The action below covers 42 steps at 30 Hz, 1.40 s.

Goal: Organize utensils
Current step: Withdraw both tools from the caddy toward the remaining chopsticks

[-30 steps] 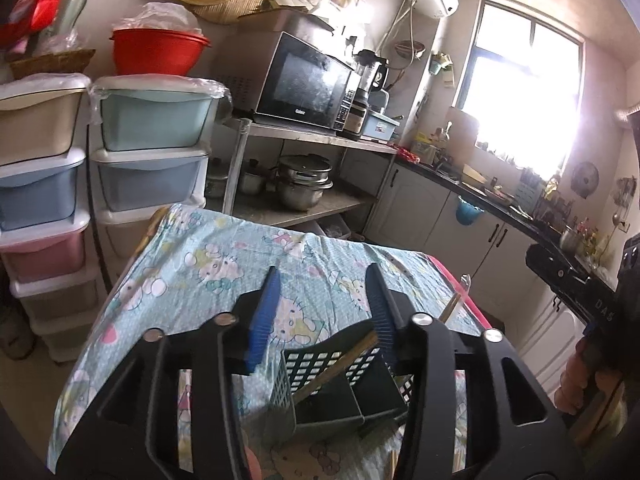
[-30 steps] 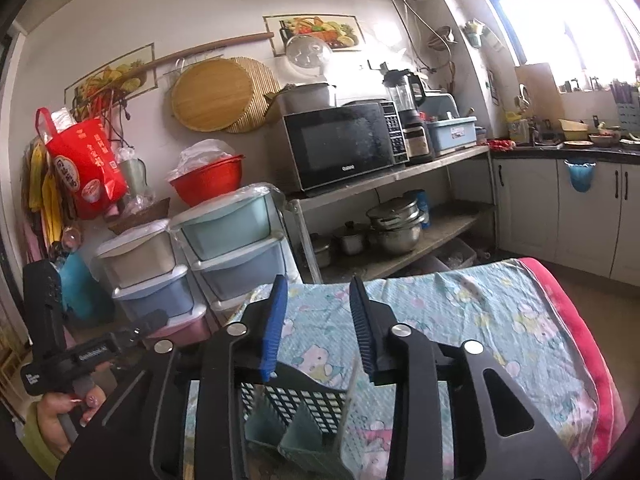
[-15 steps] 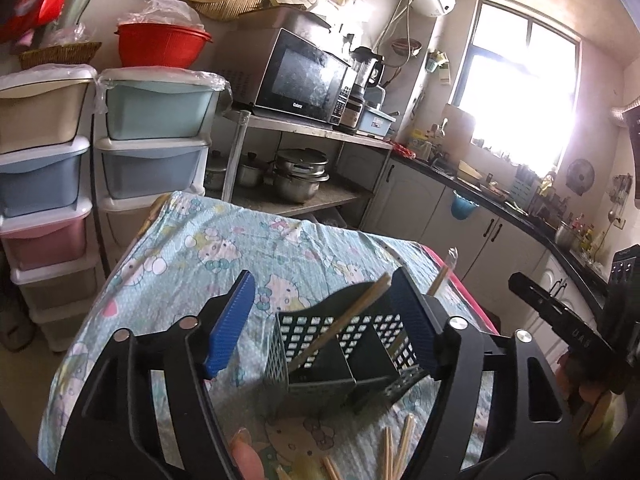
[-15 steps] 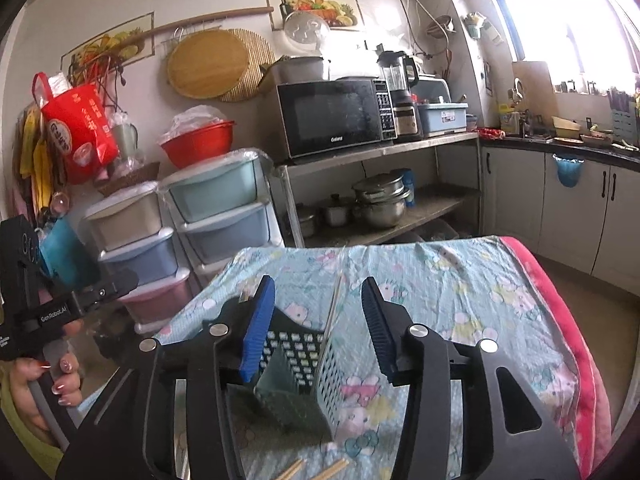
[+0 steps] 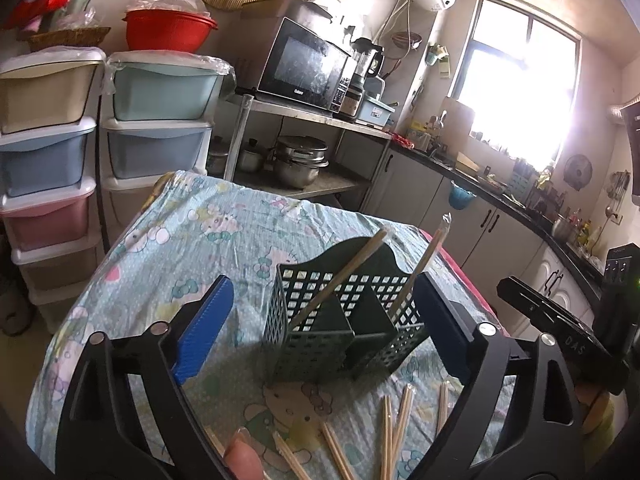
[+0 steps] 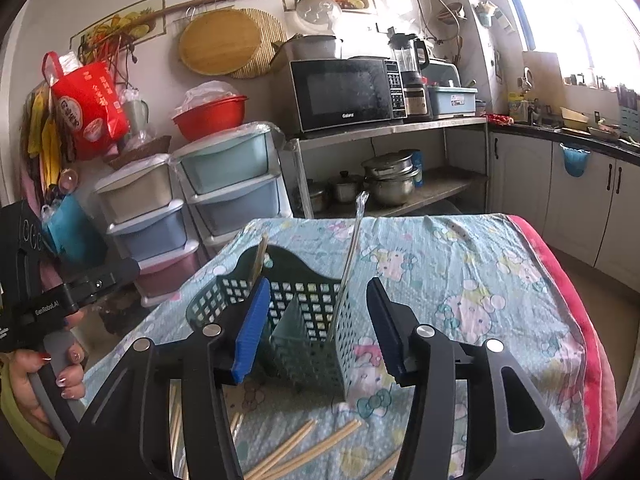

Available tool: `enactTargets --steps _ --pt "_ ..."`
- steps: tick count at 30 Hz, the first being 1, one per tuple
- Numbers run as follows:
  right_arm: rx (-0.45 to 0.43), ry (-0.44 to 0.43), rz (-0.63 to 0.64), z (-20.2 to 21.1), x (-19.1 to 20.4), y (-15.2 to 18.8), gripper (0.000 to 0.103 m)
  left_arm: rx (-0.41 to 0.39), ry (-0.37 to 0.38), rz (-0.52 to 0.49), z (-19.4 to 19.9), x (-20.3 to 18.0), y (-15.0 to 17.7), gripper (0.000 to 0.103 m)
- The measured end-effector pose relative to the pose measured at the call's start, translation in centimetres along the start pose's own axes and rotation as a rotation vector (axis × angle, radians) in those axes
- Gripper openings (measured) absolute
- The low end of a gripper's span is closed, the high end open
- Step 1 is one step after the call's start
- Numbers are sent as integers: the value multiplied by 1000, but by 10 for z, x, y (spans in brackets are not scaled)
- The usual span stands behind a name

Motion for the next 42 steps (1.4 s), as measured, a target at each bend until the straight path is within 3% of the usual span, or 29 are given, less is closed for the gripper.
enactTargets --steps 16,42 --pt "64 -37 38 2 19 31 48 39 -32 28 14 13 31 92" --pt "209 -62 62 -13 34 87 49 150 -90 157 18 58 91 92"
Point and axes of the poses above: each gripper's, at about its wrist camera, not at the fingertips, and z roughly against the way its jaws point, x to its left, y to its underside, the point moved 7 cm from there along -z, roughly the way its jaws point, and after that the axes turned 10 degrees about y, right-handed, at the moved point
